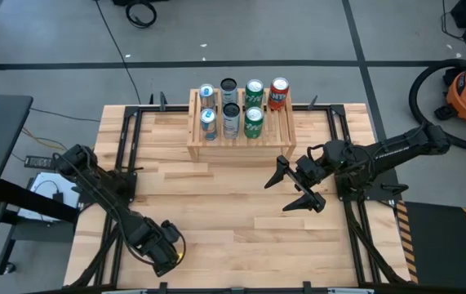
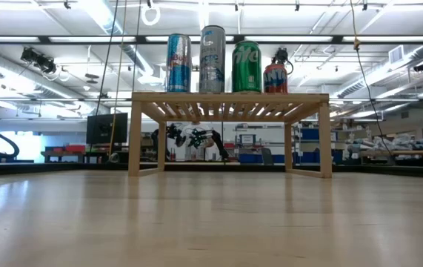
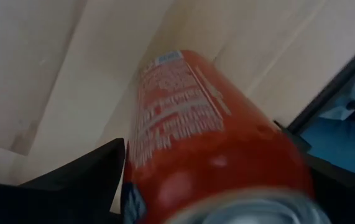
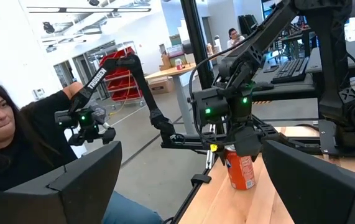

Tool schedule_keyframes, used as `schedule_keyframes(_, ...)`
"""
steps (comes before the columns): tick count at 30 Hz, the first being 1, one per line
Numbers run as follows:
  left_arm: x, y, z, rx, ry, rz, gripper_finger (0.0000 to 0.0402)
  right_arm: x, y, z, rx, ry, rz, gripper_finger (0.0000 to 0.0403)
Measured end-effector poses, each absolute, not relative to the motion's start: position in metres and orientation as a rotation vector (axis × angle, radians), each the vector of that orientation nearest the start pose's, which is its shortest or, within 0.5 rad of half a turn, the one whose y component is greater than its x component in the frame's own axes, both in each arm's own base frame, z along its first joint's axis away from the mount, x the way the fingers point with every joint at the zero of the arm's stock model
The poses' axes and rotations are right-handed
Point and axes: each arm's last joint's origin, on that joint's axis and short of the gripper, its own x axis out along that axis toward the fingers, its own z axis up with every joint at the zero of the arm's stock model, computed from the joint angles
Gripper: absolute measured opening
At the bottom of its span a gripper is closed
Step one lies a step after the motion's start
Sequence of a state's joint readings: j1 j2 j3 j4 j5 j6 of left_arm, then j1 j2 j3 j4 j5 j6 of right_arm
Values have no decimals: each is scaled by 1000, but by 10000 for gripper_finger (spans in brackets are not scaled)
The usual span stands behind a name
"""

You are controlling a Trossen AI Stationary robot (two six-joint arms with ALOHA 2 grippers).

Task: Place canned beverage on shelf
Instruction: Put the red soda can aligned with the other red soda can on the shelf

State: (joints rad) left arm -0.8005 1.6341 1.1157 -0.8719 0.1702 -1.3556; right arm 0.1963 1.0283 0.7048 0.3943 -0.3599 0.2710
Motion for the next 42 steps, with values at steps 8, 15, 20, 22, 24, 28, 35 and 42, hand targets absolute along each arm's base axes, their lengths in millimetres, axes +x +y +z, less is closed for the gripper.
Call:
schedule_keyframes(8,205,-219,192,-609,1644,248,356,223,55,316,258,2,561,398)
schedule_keyframes(15,206,-220,191,-608,1646,234,303,223,55,315,258,3,559,398)
schedule_keyframes(20,206,-220,191,-589,1640,217,302,223,55,314,259,14,557,398)
schedule_keyframes(22,206,-220,192,-588,1637,216,304,223,55,314,259,16,557,398)
schedule_keyframes(24,206,-220,192,-584,1634,211,311,223,55,314,259,17,557,398)
schedule_keyframes(28,207,-221,192,-583,1628,202,324,223,55,314,259,17,557,398)
schedule_keyframes(35,209,-222,192,-602,1600,201,334,223,55,314,266,19,557,398)
schedule_keyframes(42,211,-222,192,-590,1543,220,336,223,55,314,301,29,557,398)
